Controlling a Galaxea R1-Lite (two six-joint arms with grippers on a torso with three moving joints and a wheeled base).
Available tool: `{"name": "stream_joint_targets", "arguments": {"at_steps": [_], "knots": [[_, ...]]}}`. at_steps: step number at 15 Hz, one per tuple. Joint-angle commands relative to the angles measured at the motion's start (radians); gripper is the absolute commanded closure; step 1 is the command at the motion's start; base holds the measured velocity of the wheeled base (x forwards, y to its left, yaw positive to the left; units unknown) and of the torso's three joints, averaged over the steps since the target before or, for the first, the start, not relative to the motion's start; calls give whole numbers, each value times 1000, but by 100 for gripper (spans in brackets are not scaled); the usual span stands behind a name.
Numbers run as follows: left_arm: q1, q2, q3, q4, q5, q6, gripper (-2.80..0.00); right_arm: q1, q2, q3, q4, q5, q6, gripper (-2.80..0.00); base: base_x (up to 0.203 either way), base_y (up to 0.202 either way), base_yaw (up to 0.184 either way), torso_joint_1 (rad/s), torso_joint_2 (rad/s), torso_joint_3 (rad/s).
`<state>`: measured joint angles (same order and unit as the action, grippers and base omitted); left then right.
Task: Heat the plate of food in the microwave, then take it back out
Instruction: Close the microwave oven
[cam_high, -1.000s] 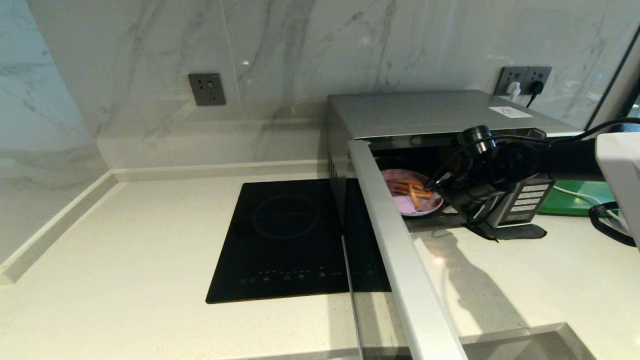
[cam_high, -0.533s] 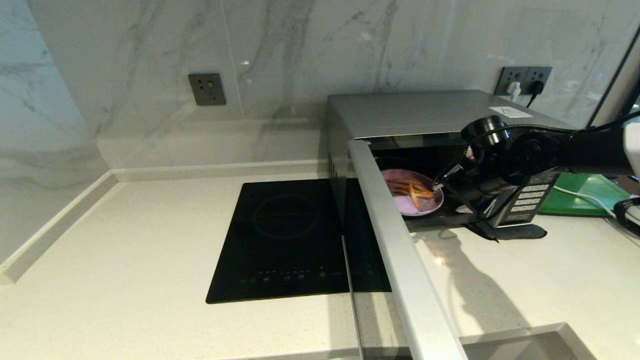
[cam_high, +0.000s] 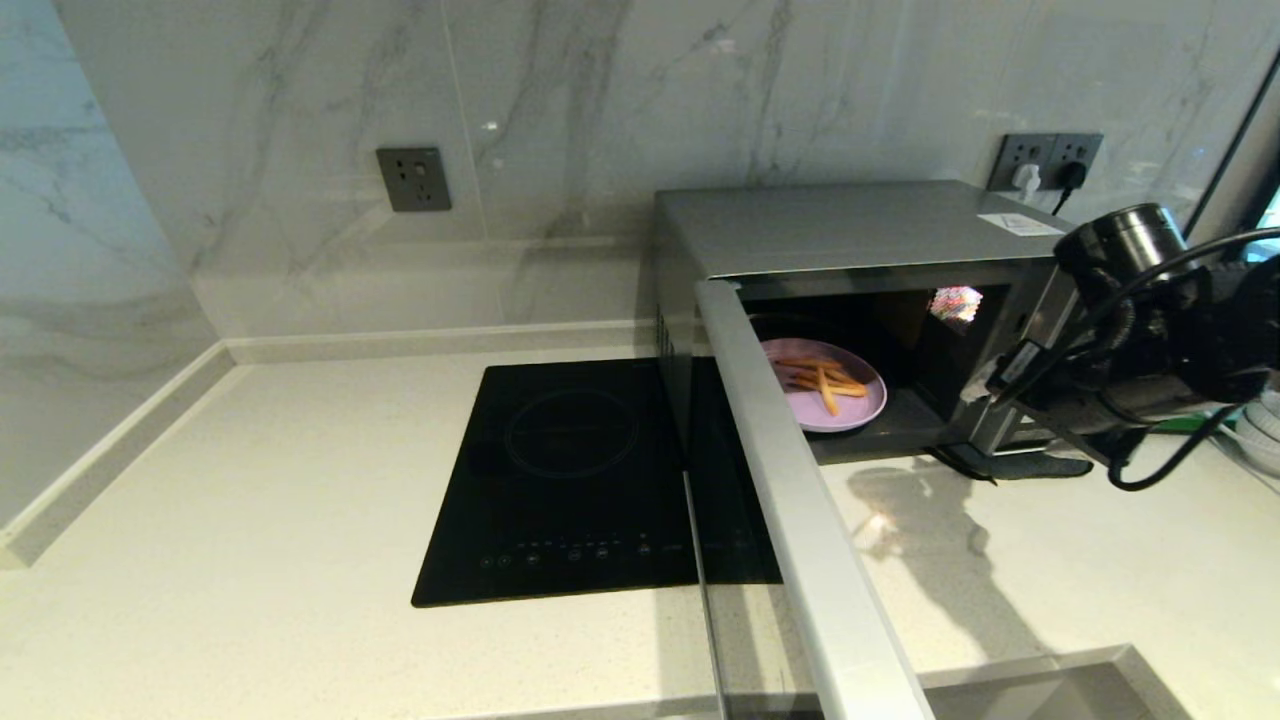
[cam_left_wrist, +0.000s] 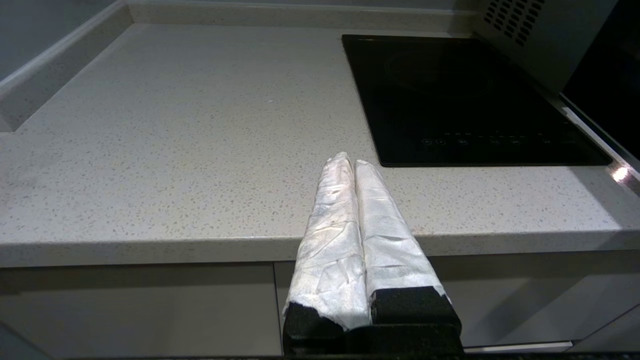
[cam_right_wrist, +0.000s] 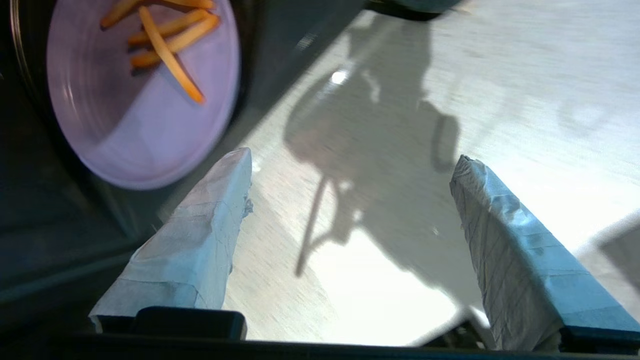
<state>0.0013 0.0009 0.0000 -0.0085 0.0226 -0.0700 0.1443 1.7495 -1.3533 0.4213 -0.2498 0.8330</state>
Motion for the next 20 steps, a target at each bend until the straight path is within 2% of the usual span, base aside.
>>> {"name": "stream_joint_targets", "arguments": {"at_steps": [1,6,7,12,17,20], "knots": [[0,1,0,-1,0,-1,0,2,-221,124,3,-16,-17,-280,0,0,0,0,0,0],[0,1,0,-1,0,-1,0,32,-504,298,2,-23,-135,-280,0,0,0,0,0,0],[0,1,0,-1,0,-1,0,51,-542,309,5,-26,-155,0,0,0,0,0,0,0],[0,1,0,-1,0,-1,0,114,-611,304,6,-48,-197,0,0,0,0,0,0,0],[0,1,0,-1,0,-1,0,237,-642,250,7,-43,-246,0,0,0,0,0,0,0],[0,1,0,-1,0,-1,0,349,-634,169,7,-42,-324,0,0,0,0,0,0,0]]}}
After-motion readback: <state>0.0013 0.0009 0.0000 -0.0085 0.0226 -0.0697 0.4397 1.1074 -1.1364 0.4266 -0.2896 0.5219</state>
